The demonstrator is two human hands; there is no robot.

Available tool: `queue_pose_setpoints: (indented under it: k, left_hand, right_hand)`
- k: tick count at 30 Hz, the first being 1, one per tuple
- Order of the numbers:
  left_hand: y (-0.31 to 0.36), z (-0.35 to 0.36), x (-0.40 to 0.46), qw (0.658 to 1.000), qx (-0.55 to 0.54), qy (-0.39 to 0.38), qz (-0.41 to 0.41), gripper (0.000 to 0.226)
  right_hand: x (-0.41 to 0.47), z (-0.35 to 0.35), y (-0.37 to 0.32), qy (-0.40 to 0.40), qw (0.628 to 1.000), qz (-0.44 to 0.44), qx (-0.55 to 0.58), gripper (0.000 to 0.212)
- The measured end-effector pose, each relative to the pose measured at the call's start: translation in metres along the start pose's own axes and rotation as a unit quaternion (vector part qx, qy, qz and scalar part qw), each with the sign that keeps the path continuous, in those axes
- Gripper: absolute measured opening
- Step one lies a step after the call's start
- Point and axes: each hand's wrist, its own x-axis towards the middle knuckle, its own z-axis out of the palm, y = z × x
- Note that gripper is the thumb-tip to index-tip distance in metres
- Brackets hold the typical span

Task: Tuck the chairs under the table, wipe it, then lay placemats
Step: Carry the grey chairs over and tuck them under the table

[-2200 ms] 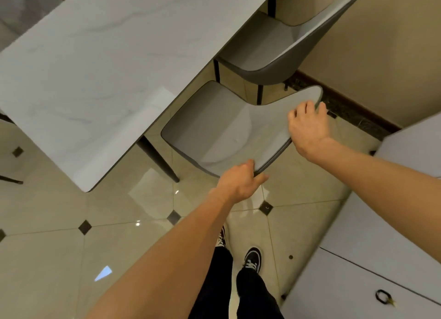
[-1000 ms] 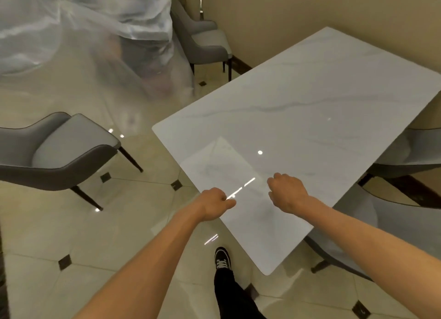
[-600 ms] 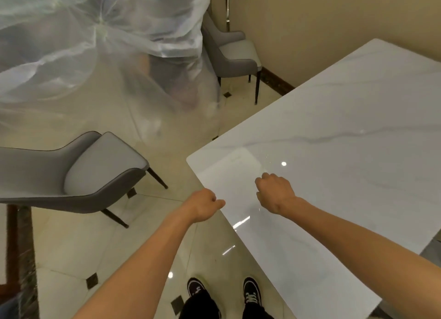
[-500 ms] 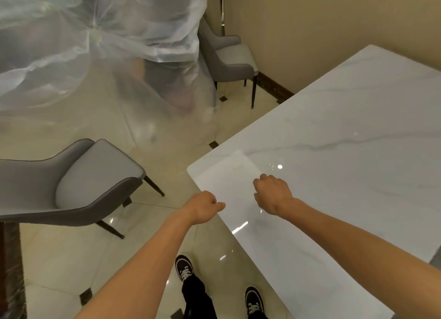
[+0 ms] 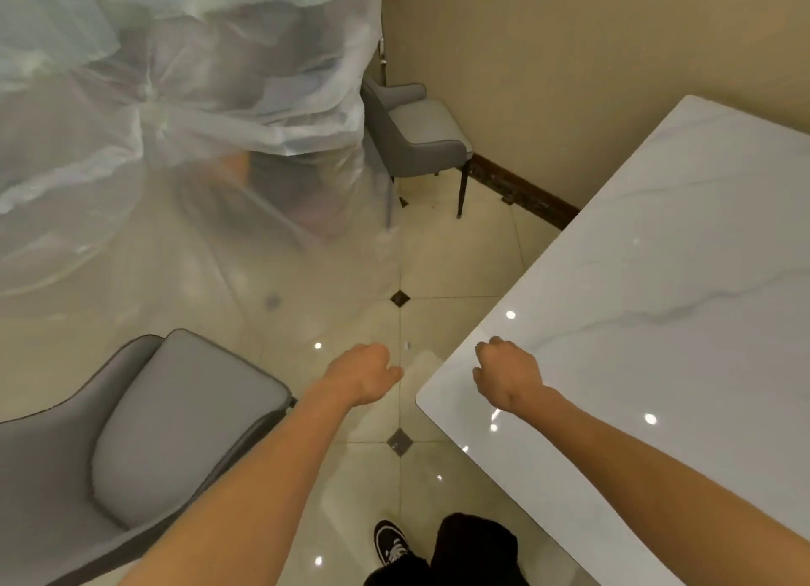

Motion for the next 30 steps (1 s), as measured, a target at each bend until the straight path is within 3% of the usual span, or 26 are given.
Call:
queue_pose_setpoints:
  k: [3, 7, 11, 14, 18, 20, 24, 30]
  left_hand:
    - [-0.01, -0.029, 0.03, 1.0, 0.011, -0.015, 0.021, 0.045]
    - [-0.015, -0.061, 0.076, 0.998, 0.037, -0.045, 0.039, 0.026]
    - [-0.024, -0.105, 0.108, 0.997, 0.043, -0.052, 0.041, 0.042]
    - [-0.033, -0.147, 0.144, 0.996, 0.069, -0.051, 0.034, 0.031]
    - [-0.035, -0.178, 0.188, 0.996, 0.084, -0.028, 0.032, 0.037]
    - [-0.03, -0.188, 0.207, 0.994, 0.084, -0.045, 0.05, 0.03]
    - [-0.019, -0.214, 0.259, 0.988, 0.1, -0.075, 0.092, 0.044]
    - [-0.02, -0.284, 0.331, 0.98, 0.095, -0.064, 0.16, 0.046]
  right_hand:
    - [0.029, -0.009, -0.017, 0.012, 0.999, 0.009, 0.031, 0.015]
    - [0.076, -0.012, -0.029, 0.007, 0.997, 0.032, 0.07, 0.012]
    - [0.129, -0.02, -0.034, 0.002, 0.995, 0.05, 0.087, 0.01]
    - [0.171, -0.029, -0.043, -0.014, 0.99, 0.063, 0.124, 0.015]
    - [0.208, -0.041, -0.048, -0.022, 0.985, 0.081, 0.151, 0.019]
    - [0.224, -0.045, -0.047, -0.016, 0.983, 0.104, 0.149, 0.018]
    - [0.262, -0.06, -0.047, -0.021, 0.975, 0.153, 0.162, 0.017]
    - [0.338, -0.096, -0.056, -0.009, 0.961, 0.221, 0.166, 0.01]
